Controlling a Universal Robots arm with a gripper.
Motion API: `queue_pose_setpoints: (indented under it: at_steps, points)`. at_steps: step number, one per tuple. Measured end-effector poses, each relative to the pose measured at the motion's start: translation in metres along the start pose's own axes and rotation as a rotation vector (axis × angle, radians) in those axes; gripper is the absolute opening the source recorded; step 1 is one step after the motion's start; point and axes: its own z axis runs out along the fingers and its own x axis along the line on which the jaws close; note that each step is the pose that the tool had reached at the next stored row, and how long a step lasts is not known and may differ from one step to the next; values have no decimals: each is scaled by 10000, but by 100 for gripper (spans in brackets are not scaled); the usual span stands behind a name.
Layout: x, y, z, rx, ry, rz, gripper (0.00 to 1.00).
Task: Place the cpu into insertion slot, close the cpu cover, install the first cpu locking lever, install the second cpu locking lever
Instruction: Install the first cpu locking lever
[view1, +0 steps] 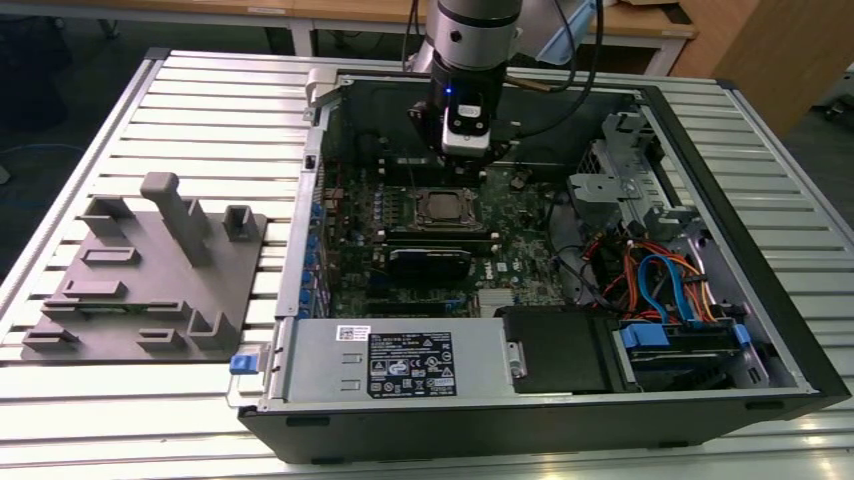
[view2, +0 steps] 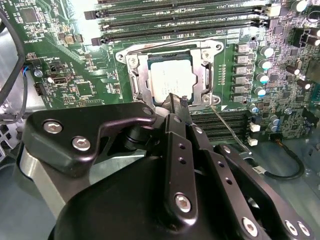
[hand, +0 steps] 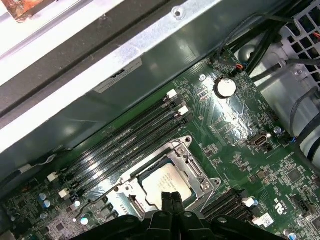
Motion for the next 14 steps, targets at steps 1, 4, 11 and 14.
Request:
queue_pose_setpoints:
  at_steps: [1,4,11,14]
  points:
    - [0,0,0,0,0,-3,10]
    - [0,0,0,0,1,-77,10]
    - [1,-1,1,-1,24,-1176,10]
    - [19,-15,1,-3,26,-1320,10]
